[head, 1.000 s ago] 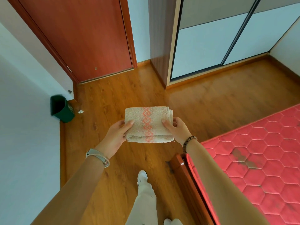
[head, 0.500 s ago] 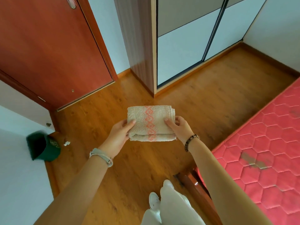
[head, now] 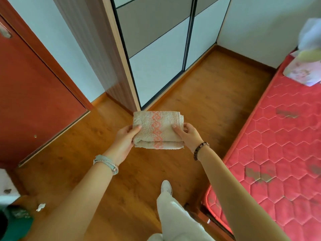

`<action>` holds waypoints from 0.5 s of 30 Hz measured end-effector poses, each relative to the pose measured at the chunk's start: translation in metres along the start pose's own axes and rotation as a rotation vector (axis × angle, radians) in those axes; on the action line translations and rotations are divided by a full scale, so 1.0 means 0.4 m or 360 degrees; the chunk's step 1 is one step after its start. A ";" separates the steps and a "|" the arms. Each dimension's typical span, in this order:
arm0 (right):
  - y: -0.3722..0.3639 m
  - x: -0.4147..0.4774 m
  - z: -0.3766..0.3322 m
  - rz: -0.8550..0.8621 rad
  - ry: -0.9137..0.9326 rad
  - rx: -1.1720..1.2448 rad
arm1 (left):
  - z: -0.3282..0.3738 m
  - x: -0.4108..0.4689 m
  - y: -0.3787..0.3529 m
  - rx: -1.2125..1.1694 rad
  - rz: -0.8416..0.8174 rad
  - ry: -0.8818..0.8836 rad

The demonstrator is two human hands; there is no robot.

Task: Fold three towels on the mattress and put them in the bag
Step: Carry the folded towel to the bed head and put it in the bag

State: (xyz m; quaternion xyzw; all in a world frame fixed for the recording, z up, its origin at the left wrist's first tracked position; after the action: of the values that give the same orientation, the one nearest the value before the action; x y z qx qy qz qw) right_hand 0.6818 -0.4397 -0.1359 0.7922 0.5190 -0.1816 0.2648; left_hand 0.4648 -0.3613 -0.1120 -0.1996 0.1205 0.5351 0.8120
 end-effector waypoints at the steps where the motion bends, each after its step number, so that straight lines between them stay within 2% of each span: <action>1: 0.014 0.023 -0.015 0.0017 -0.0013 0.0018 | 0.018 0.035 -0.015 0.0016 -0.0019 0.0001; 15: 0.255 0.231 -0.104 0.0361 -0.0103 0.0237 | 0.142 0.411 -0.274 0.0156 -0.0456 0.0098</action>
State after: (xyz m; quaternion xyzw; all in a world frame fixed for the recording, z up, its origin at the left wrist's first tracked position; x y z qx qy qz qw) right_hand 0.8125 -0.3803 -0.1313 0.8570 0.4023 -0.2140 0.2408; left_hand 0.6297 -0.2387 -0.1074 -0.1910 0.1416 0.4008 0.8848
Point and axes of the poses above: each hand's wrist, its own x-axis towards the middle knuckle, its own y-axis out of the back of the hand, z = x × y, the point moved 7 cm from there along x, towards the middle knuckle, and after that the axes turned 6 degrees about -y, right-handed, at the moved point
